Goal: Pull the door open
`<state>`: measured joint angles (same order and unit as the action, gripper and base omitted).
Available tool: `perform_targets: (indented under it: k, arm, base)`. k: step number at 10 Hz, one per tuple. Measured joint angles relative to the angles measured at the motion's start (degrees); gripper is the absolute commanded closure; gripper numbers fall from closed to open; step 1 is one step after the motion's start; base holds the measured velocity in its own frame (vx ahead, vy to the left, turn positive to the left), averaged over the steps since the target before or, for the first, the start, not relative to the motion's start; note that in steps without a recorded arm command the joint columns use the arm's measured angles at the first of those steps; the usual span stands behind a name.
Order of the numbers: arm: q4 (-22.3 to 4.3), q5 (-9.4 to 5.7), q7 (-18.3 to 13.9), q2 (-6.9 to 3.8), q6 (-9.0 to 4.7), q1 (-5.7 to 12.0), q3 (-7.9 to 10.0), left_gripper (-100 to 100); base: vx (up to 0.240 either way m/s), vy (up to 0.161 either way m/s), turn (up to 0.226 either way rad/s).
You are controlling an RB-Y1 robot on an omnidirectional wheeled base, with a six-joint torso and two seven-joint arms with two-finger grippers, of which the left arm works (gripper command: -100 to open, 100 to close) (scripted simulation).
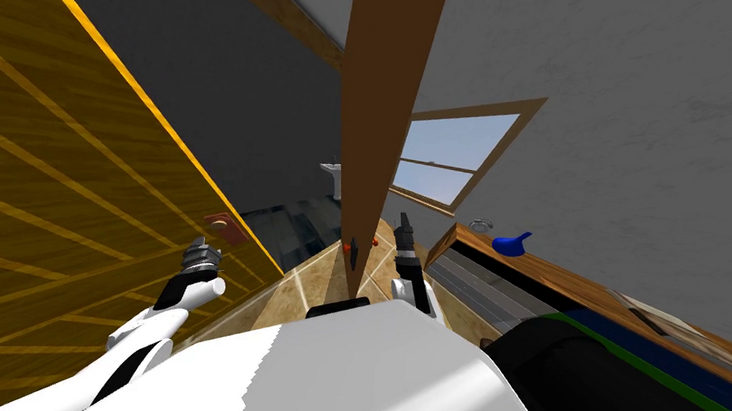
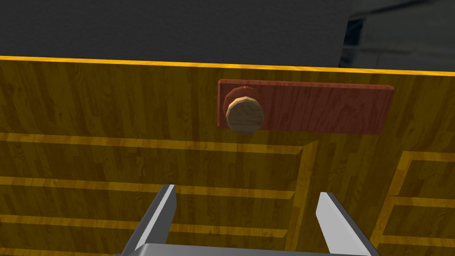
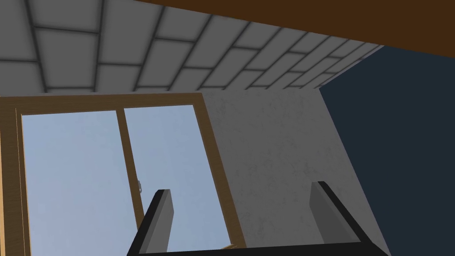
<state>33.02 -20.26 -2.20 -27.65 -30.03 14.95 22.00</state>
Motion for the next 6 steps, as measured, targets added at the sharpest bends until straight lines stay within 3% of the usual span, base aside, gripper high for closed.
perform_targets:
  k: [1,2,3,5,6]
  arm:
    - [-1.52,-0.22,-0.14,-0.68,-0.54,0.29,0.43,-100]
    - [-2.89,-0.48,-0.01,-1.10,-1.13,0.74,1.05,-100]
    - [-1.78,-0.73,0.60,-0.75,-0.81,0.19,1.72,-100]
    - [-3.81,-1.41,1.51,-1.41,-1.49,0.49,3.41,-100]
    - [-3.79,-1.82,2.13,-1.48,-1.47,0.31,4.42,-100]
  base:
    - [0.022,0.133,-0.269]
    - [-0.005,0.110,-0.088]
    - [0.017,0.102,-0.211]
    - [0.024,0.115,-0.271]
    - [-0.003,0.063,-0.068]
